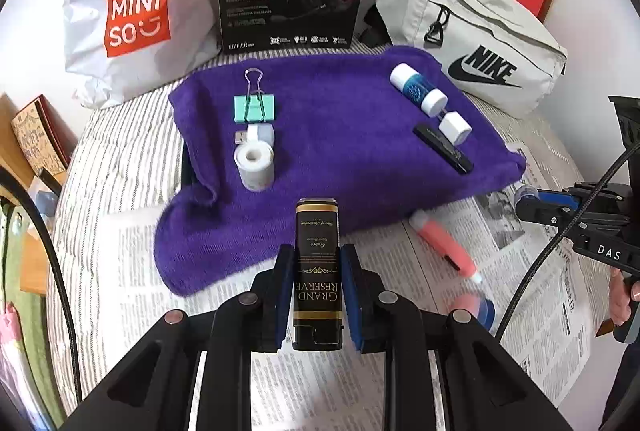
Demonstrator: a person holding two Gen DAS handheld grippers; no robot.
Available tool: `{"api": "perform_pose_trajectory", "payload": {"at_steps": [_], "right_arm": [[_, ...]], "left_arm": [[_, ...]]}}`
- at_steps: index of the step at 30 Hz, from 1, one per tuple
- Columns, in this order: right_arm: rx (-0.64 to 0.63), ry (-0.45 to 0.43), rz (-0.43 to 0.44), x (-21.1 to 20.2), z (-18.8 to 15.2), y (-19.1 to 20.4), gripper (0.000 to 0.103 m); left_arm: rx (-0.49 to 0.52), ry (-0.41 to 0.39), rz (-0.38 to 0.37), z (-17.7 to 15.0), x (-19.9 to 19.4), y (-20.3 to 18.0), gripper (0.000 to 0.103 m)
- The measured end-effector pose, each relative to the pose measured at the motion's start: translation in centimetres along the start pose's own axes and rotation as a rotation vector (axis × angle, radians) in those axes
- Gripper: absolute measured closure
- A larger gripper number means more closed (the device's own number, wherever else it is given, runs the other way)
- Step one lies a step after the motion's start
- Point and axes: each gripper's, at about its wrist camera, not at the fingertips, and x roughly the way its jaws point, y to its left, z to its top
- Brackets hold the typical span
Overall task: Organize rigid objects
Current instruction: 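Carry the Grand Reserve tube and clear cup over the purple towel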
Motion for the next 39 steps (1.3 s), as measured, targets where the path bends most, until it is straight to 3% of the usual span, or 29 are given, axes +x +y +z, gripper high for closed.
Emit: {"api": "perform_pose_trajectory", "payload": {"at_steps": [20, 39], "right_arm": [[-0.016, 0.001, 0.012, 4.2, 6.6, -0.2, 0.085], [-0.05, 0.076, 0.034, 9.1, 7.4, 0.1, 0.085]], "left_arm": [[0.003, -0.001, -0.033, 5.6, 2.7, 1.5, 0.08], [0.019, 0.085, -0.018, 7.0, 8.8, 1.6, 0.08]]}}
